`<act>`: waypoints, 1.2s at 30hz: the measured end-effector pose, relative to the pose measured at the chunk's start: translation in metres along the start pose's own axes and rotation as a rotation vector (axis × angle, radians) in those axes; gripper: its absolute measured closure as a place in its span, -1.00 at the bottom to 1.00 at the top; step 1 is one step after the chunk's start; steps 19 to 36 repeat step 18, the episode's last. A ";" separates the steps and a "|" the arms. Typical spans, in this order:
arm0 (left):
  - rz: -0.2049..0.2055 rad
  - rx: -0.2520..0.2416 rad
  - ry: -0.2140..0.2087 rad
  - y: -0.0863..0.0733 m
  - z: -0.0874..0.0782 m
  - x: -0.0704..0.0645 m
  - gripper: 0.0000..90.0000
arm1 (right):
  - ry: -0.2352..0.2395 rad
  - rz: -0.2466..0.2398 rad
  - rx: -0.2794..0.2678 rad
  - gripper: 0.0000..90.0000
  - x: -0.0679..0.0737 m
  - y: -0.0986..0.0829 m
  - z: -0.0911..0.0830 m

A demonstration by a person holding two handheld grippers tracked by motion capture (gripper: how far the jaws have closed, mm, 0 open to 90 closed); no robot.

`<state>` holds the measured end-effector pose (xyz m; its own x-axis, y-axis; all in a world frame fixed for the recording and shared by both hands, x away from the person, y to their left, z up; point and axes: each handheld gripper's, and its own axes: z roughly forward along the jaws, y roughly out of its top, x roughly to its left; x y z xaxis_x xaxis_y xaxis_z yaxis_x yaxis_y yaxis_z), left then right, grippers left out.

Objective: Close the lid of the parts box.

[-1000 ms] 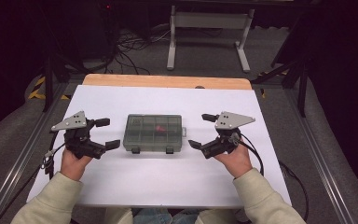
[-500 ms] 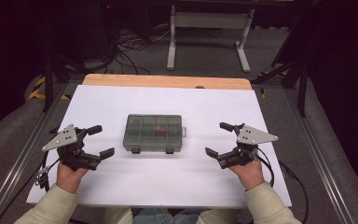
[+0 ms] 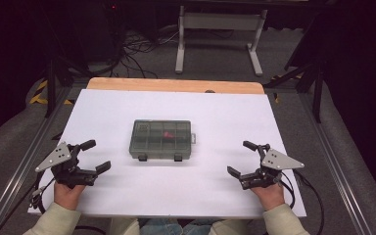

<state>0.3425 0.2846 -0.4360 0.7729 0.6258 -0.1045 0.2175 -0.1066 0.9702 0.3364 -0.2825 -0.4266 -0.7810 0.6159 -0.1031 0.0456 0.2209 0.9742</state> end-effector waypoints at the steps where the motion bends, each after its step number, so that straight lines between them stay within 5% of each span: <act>1: 0.008 -0.003 0.002 0.000 0.000 0.000 -0.96 | -0.001 0.010 0.008 -0.99 0.000 -0.003 0.000; 7: 0.019 0.020 0.005 -0.004 0.006 0.000 -0.97 | -0.036 0.029 0.002 -0.99 -0.001 -0.009 -0.005; 16: -0.013 -0.011 0.010 -0.005 0.005 0.001 -0.99 | -0.034 0.035 -0.003 -0.99 0.001 -0.012 -0.003; 36: -0.014 -0.012 0.018 -0.005 0.004 0.002 -0.99 | -0.033 0.036 -0.006 -0.99 0.001 -0.012 -0.003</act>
